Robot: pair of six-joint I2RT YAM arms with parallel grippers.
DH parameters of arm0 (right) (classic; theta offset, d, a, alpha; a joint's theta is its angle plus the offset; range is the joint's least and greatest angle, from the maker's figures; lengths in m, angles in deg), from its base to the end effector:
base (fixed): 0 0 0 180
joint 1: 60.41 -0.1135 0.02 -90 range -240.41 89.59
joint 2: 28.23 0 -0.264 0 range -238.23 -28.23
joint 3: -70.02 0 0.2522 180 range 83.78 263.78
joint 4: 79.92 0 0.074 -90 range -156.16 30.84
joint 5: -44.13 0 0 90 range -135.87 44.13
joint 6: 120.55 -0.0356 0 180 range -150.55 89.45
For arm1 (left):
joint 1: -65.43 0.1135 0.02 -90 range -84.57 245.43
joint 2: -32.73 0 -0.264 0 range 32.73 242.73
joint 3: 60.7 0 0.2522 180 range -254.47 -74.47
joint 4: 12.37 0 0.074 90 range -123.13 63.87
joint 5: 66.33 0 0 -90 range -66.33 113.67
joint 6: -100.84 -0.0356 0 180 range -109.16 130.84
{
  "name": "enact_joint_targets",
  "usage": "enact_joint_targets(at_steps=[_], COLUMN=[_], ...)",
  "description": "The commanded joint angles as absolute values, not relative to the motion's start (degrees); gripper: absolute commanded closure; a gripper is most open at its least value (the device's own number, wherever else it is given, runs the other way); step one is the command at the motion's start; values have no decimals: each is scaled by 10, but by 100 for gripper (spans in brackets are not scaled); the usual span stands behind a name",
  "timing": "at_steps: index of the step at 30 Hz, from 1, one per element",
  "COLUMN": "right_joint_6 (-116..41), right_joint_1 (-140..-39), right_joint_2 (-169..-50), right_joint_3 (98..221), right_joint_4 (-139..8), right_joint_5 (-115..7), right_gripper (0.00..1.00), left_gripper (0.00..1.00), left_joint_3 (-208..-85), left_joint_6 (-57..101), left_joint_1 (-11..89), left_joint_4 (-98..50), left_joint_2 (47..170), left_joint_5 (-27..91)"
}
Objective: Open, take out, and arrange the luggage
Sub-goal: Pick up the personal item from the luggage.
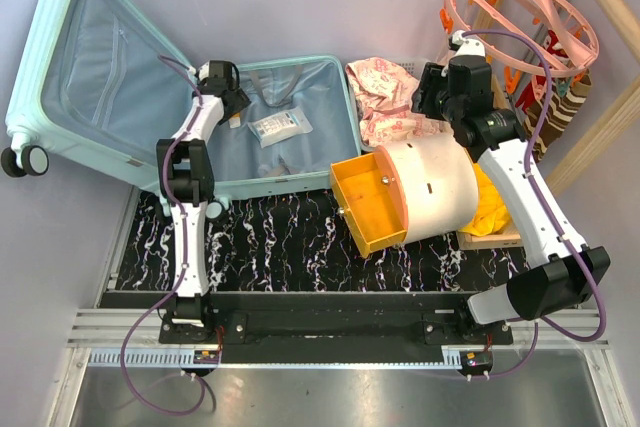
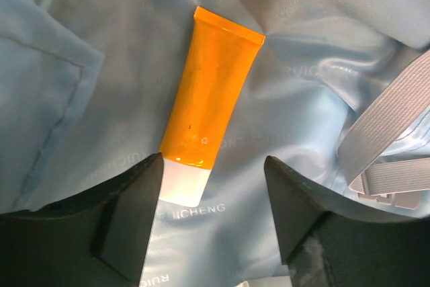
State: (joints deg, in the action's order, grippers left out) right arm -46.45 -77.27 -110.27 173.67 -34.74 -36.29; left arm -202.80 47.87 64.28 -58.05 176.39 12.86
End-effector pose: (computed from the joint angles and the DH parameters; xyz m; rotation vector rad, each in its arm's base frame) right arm 0.3060 0.0865 0.4242 0.0920 1.9797 0.2063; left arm 0.5588 -0.0045 0.1831 -0.8158 2.2339 -0.0918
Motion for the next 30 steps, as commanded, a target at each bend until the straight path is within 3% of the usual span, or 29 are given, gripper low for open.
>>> enact_joint_targets(at_steps=[1, 16, 20, 29, 30], right_joint_6=[-468, -451, -447, -445, -443], right_joint_1=[-774, -774, -774, -774, -773], right_joint_2=[-1099, -1051, -1036, -1031, -1031], right_joint_3=[1764, 1742, 1735, 1741, 1740], right_joint_4=[-365, -376, -377, -378, -378], right_joint_5=[-347, -281, -259, -246, -246], right_gripper=[42, 41, 40, 40, 39], left_gripper=[30, 34, 40, 39, 44], left_joint_3=[-2030, -2054, -2065, -2049, -2048], left_joint_6=[534, 586, 581, 602, 601], left_joint_1=[674, 684, 683, 672, 672], left_joint_4=[-659, -734, -740, -739, -736], left_joint_2=[1781, 1812, 1818, 1810, 1809], left_joint_5=[67, 86, 91, 106, 107])
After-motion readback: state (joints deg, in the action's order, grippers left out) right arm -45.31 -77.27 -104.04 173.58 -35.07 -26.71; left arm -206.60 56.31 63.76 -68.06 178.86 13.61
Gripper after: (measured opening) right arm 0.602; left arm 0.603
